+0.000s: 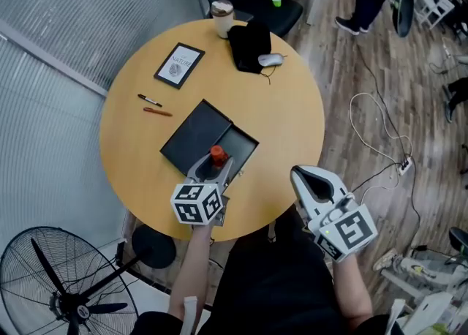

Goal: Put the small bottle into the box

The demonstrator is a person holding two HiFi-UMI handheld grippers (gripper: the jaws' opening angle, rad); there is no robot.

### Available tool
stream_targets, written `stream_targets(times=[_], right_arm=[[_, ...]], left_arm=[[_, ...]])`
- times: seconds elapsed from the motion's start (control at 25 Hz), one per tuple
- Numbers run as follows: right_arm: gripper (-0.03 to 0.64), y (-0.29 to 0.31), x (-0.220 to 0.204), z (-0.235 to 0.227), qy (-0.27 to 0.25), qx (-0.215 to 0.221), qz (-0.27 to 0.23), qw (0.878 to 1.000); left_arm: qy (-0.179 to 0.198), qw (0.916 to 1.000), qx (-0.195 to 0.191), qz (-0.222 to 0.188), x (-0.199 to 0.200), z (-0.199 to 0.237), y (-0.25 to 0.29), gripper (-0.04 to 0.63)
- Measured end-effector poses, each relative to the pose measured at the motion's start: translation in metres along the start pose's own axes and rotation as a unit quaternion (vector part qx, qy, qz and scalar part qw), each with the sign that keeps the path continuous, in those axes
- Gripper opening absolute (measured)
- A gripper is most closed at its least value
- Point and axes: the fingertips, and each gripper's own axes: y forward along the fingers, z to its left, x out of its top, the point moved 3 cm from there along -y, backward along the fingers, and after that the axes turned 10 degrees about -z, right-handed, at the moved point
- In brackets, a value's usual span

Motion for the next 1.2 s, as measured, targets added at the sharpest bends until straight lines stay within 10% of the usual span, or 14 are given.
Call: stream_targets(times=[1.2], right_arm=[[0.009,0.027,-0.04,-0.034,0.054,-0.004,0.058,0.997]], left_arm=[[-0.109,0.9841,0.021,0.139,-0.096,0.039,0.096,0.207]])
